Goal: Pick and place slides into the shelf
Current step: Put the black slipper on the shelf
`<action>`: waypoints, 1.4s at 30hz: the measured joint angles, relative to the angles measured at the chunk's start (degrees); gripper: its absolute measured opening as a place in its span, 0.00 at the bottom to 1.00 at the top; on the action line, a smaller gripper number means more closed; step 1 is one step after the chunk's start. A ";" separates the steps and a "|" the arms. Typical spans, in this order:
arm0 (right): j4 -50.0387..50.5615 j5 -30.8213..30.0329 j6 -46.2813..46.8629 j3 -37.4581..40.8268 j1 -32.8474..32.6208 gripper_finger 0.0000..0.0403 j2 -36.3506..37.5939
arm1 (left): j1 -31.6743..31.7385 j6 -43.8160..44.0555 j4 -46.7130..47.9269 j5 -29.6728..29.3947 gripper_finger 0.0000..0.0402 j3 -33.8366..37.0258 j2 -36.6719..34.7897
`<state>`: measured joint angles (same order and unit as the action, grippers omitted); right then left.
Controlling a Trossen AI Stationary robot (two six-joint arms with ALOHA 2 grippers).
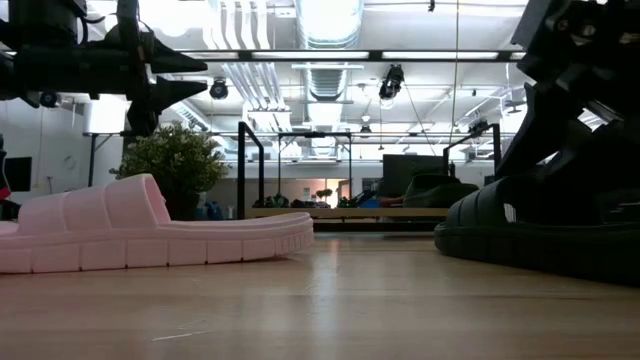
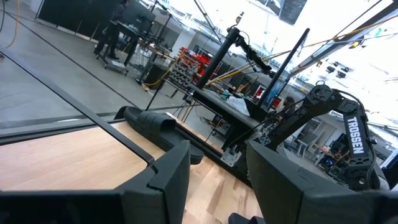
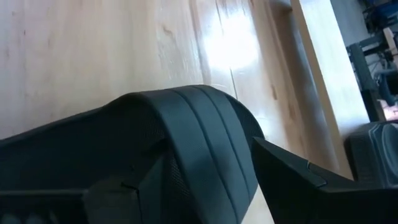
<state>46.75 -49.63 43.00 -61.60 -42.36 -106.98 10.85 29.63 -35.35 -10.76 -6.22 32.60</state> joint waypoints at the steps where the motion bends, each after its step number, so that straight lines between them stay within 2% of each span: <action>1: 0.00 0.00 0.13 0.00 0.06 0.52 0.00 | 0.00 0.00 0.00 0.02 0.36 0.00 0.02; 6: -0.01 -0.01 0.27 0.00 0.42 0.51 -0.02 | 0.01 0.00 0.00 0.02 0.36 0.00 0.02; 10: -0.24 0.05 0.38 0.00 0.40 0.46 -0.04 | 0.02 0.00 0.00 0.02 0.36 0.00 0.02; 27: -0.89 1.62 0.88 0.00 0.42 0.05 -0.04 | 0.02 0.00 0.01 0.00 0.36 0.00 0.01; 42: 3.85 2.20 2.08 -3.97 0.38 0.02 0.50 | 0.00 0.00 -0.07 0.00 0.36 0.00 0.02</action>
<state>50.60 -47.42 45.08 -65.57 -41.98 -106.48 10.85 29.63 -35.42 -10.76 -6.22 32.62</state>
